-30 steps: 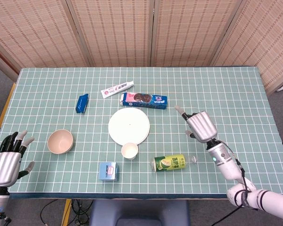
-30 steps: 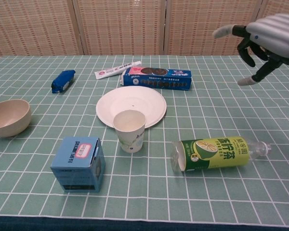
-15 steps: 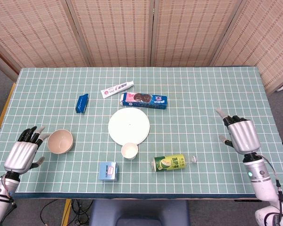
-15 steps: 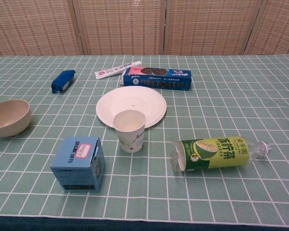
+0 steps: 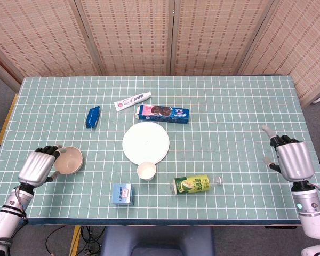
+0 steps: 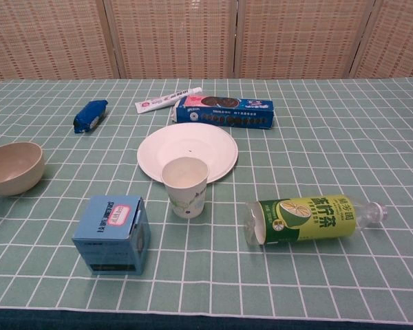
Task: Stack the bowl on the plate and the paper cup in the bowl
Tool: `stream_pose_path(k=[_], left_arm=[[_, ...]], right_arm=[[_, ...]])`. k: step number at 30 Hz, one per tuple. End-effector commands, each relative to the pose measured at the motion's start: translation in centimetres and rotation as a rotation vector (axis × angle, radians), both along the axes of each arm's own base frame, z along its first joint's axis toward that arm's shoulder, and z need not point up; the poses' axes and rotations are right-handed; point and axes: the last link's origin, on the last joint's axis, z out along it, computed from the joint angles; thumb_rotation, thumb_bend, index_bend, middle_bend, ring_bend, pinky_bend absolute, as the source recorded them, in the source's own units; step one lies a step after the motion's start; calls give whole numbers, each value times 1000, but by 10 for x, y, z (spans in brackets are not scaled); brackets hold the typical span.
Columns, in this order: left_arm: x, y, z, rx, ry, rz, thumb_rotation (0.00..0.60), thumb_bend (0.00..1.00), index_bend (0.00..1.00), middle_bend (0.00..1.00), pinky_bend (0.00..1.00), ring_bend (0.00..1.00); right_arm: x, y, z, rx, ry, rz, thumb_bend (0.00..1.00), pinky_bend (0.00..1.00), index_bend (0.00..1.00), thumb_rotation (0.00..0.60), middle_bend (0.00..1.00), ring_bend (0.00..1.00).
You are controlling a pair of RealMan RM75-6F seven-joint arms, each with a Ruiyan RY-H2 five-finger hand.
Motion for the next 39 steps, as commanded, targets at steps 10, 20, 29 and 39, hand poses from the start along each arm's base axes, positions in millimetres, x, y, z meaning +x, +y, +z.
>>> stream_pose_path(k=[10,20,29,39], left_arm=[[-18,-8,-14,-27,46,20,600,250,369,946,1000,893],[-30,-6,-32,-38,43,31,600,251,369,977,1000,921],[-43,2,-45,-41,50,65,600,250,374,978,1000,922],[-52,13,-58,-45,46,95,600,250,415,984,1000,928]], right_arm=[[-2,3,2,5,-5,-13,33,685,171,600,498,472],[-11,19,5,-20,-20,-40,32,685,171,600,498,473],[-16,26,7,-37,-33,-53,33,685,171,600,498,473],[-19,29,8,-36,-43,-69,32,685,171,600,498,473]])
